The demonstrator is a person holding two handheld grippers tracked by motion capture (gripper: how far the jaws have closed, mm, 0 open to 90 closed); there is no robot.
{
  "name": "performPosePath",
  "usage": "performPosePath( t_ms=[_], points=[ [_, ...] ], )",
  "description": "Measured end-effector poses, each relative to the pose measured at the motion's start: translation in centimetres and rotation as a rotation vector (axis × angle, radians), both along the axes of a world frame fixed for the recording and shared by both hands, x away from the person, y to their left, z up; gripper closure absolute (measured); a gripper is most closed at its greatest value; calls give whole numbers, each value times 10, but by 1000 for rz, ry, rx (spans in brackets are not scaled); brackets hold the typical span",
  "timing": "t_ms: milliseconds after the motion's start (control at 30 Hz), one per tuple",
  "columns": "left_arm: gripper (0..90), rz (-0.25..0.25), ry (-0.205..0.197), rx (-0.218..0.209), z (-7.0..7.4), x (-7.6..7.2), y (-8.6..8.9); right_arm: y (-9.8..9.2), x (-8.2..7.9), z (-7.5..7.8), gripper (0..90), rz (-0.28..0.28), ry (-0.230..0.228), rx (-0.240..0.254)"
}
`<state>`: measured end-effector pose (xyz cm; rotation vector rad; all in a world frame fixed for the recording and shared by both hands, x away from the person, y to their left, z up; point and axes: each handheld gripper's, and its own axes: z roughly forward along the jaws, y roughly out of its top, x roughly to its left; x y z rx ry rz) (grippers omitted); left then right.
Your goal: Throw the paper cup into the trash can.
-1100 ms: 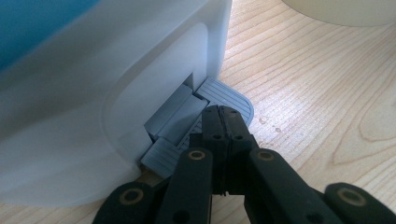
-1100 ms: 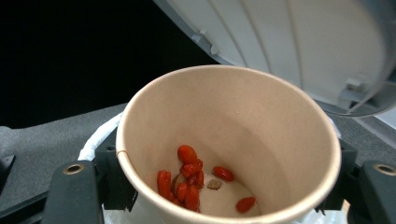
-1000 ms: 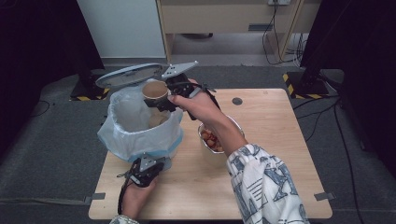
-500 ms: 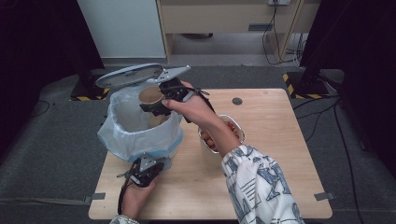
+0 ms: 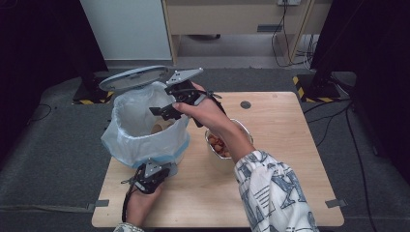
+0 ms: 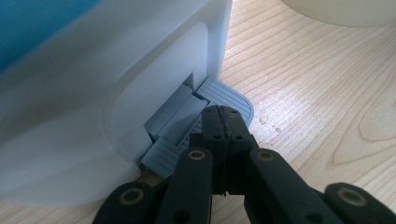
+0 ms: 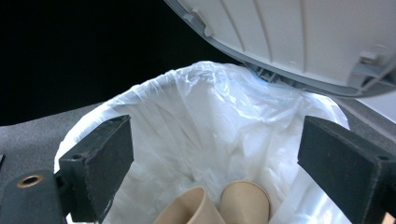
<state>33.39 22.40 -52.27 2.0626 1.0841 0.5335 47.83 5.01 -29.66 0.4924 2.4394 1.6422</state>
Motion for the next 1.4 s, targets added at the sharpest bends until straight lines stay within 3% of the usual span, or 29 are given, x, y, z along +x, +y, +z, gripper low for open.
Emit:
performPosePath(
  t_ms=[1400],
  points=[
    [890,0,0,0,0,0,0,-59,10,2,74,-105,31,30]
  ],
)
